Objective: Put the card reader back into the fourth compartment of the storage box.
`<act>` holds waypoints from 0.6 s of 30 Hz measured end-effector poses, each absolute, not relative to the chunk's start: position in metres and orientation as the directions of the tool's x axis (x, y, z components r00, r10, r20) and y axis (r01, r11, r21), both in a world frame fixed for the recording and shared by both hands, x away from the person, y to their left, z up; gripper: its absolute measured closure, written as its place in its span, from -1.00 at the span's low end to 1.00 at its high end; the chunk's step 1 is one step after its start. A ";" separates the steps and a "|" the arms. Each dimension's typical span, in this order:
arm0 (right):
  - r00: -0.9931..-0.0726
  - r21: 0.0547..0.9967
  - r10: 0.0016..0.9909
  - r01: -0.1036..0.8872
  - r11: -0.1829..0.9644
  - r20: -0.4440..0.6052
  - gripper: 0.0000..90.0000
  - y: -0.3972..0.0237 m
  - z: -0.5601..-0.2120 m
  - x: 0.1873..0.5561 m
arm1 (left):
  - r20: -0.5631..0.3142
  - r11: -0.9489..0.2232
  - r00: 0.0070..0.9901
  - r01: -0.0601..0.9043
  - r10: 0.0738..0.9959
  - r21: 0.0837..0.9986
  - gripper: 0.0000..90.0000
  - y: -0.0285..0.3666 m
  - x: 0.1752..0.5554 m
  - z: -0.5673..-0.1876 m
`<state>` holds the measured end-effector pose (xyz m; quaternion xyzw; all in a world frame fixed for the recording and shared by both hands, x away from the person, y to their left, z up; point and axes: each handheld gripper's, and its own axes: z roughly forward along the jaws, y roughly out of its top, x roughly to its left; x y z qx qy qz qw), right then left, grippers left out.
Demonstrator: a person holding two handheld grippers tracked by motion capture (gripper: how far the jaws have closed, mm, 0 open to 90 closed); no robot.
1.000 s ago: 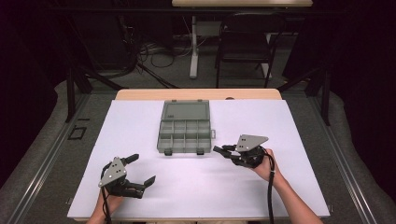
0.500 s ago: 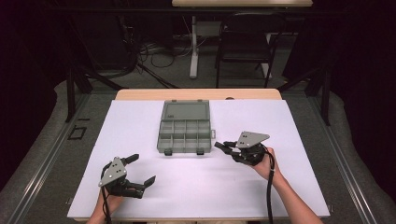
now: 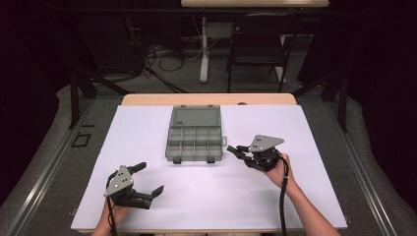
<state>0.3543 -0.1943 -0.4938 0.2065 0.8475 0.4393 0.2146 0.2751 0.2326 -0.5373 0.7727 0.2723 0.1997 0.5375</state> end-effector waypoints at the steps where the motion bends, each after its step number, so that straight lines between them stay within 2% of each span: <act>1: -0.823 0.833 0.539 0.162 0.529 -0.182 0.64 -0.194 -0.494 0.354 | 0.016 -0.274 0.772 0.206 0.636 0.939 -1.00 0.233 0.275 -0.537; 18: -0.790 0.846 0.589 0.188 0.498 -0.171 0.64 -0.191 -0.484 0.362 | 0.016 -0.273 0.768 0.208 0.640 0.939 -1.00 0.232 0.276 -0.538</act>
